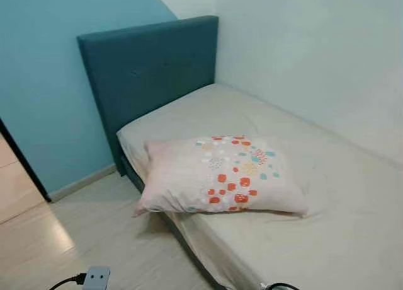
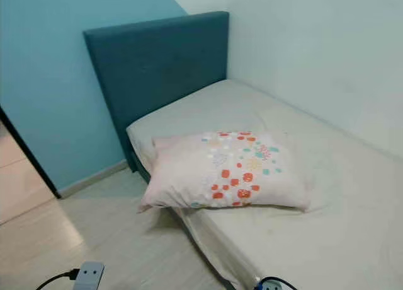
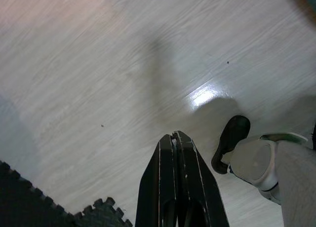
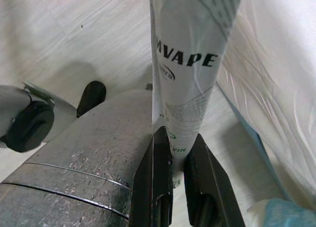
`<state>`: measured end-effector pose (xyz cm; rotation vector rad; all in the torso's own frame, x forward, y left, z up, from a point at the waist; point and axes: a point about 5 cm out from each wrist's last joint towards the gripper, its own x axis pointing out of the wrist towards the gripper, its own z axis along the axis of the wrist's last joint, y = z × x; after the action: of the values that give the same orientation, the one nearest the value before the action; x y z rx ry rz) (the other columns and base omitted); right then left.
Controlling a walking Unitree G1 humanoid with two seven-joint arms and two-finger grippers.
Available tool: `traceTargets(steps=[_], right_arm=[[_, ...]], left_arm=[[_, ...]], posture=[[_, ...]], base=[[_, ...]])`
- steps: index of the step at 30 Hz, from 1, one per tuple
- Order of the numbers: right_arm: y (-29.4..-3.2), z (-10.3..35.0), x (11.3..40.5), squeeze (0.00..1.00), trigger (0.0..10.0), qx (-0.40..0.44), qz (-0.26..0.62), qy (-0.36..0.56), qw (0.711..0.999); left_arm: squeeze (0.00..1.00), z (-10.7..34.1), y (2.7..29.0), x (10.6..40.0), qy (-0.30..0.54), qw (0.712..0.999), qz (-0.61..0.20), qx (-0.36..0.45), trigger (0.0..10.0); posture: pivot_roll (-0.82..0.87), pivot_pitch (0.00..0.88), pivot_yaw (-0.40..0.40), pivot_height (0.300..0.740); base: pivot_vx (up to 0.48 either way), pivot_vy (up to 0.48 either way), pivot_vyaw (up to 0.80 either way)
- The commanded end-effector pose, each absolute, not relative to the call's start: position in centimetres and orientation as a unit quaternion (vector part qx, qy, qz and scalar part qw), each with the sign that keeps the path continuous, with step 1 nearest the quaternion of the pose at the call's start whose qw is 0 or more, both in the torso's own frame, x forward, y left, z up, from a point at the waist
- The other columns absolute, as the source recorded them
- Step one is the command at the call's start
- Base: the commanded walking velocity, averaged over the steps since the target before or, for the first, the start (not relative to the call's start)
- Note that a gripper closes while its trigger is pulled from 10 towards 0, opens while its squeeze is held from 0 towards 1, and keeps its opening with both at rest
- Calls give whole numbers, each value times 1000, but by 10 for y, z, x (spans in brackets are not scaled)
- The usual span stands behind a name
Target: Clean up the room
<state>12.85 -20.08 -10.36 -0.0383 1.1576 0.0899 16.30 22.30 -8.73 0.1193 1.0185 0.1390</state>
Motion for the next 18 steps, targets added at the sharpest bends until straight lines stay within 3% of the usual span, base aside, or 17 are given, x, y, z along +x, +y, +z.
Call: traceTargets(steps=[1, 3, 7, 18], right_arm=[[-198, -106, 124, 0, 10000, -27, 52, 552, 832], [-197, -106, 124, 0, 10000, -29, 52, 553, 831], [-195, -106, 124, 0, 10000, -32, 51, 553, 831], [-190, -106, 126, 0, 10000, -37, 52, 551, 832]], left_arm=[[0, -88, 226, 159, 495, 864, 72, 57, 10000], [0, -89, 226, 158, 501, 860, 75, 55, 10000], [0, -90, 224, 158, 511, 855, 82, 38, 10000], [0, -87, 219, 168, 499, 862, 58, 65, 10000]], posture=[[32, 0, -46, 740], [32, 0, -46, 740], [32, 0, -46, 740], [37, 0, -49, 740]], base=[[0, 0, 525], [0, 0, 525], [-480, 0, 528], [0, 0, 530]])
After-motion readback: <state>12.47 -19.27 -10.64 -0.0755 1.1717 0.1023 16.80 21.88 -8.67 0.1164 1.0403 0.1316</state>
